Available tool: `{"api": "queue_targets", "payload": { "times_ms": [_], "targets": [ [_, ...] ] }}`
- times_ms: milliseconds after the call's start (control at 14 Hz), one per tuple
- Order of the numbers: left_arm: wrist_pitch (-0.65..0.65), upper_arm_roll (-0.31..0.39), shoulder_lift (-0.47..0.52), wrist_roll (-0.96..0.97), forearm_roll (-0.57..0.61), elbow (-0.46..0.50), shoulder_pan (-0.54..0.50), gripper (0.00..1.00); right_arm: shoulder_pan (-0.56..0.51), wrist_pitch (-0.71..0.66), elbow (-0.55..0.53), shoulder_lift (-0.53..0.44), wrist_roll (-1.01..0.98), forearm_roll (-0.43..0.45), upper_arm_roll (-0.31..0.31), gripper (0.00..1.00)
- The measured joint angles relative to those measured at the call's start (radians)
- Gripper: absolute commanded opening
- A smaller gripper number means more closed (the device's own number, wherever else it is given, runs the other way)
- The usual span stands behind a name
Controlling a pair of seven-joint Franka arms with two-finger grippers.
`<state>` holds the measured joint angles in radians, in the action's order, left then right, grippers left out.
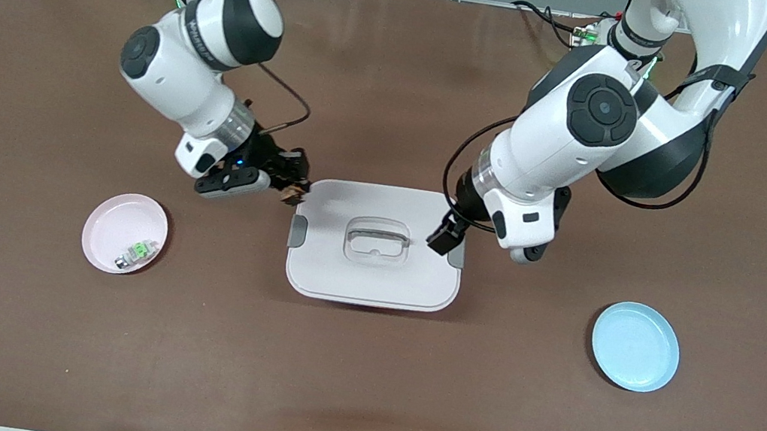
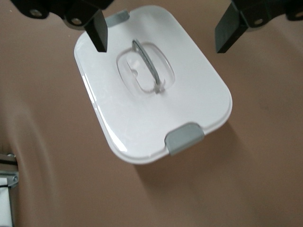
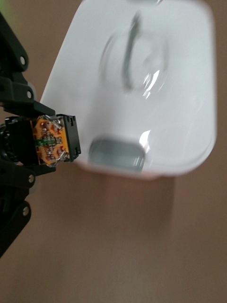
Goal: Transfer orange switch to right arm and place
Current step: 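Carry the switch to the pink plate while the left gripper withdraws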
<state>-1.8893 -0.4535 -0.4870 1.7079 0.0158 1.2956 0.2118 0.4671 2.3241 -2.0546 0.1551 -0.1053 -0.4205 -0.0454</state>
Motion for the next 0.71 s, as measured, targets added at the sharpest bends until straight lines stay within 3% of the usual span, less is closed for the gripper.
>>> {"api": "queue_targets", "payload": {
  "times_ms": [143,357,714],
  "targets": [
    [0.017,0.001,0.012,-0.081,0.006,-0.001,-0.032,1.00,-0.079,-0.070,0.001,-0.001,-0.144,0.132,-0.003,0.00],
    [0.079,0.002,0.051,-0.244,0.006,-0.002,-0.104,1.00,-0.185,-0.121,0.001,-0.009,-0.380,0.254,-0.005,0.00],
    [0.166,0.003,0.096,-0.473,0.007,-0.002,-0.226,1.00,-0.377,-0.132,-0.027,-0.032,-0.808,0.285,-0.007,0.00]
  ]
}}
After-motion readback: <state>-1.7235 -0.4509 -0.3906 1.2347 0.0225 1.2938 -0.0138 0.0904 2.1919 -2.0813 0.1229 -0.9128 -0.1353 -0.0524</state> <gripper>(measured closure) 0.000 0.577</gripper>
